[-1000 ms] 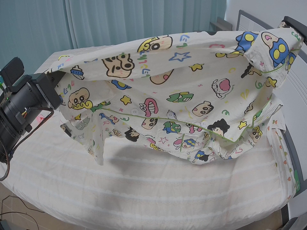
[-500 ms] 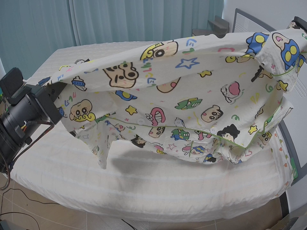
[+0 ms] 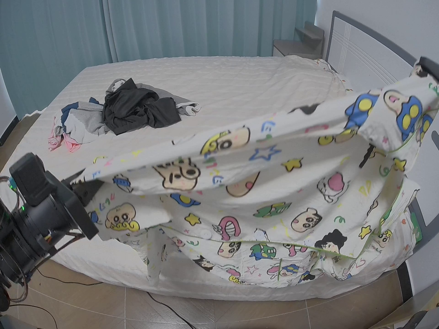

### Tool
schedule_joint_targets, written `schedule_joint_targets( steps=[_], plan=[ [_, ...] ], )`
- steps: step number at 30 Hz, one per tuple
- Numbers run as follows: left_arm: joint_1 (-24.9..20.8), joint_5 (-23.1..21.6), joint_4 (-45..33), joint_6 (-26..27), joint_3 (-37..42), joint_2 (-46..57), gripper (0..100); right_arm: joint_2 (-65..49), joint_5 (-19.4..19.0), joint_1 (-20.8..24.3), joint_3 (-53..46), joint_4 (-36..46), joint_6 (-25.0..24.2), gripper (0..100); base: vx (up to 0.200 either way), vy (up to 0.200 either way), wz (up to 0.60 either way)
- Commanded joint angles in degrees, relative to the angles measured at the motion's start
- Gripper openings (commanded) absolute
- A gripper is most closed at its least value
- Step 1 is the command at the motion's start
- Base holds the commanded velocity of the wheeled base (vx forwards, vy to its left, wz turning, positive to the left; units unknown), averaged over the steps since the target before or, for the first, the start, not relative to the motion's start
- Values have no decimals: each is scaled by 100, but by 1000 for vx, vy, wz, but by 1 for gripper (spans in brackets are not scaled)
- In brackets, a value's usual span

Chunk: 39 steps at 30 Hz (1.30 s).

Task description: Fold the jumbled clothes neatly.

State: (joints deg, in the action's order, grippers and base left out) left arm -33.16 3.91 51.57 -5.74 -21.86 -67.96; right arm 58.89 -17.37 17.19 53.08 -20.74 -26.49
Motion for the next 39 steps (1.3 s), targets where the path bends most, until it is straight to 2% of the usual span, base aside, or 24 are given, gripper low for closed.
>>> schedule_joint_targets(
  steps=[1,6,14,25,32,36,37,39],
  plan=[
    [-33,22,3,-120,525,64,0,17,-3,-31,-483,-45,-5,0,0,0,0],
    [-77,13,3,-401,692,64,0,17,6,-67,-799,-273,-5,0,0,0,0],
    [-156,13,3,-428,999,-24,0,52,-3,-181,-1142,-317,-5,0,0,0,0],
    [-94,48,29,-419,920,-437,0,509,-3,-198,-1388,-853,4,0,0,0,0],
    [-86,66,47,-419,674,-710,0,641,-3,-207,-1405,-923,-5,0,0,0,0],
    [-77,66,47,-410,595,-815,0,746,-3,-225,-1397,-959,12,0,200,0,0],
    [-59,66,64,-410,498,-1008,0,870,-3,-383,-1370,-1143,4,0,200,0,0],
    [-59,66,90,-410,481,-1140,0,966,-3,-427,-1370,-1301,12,0,200,0,0]
  ],
)
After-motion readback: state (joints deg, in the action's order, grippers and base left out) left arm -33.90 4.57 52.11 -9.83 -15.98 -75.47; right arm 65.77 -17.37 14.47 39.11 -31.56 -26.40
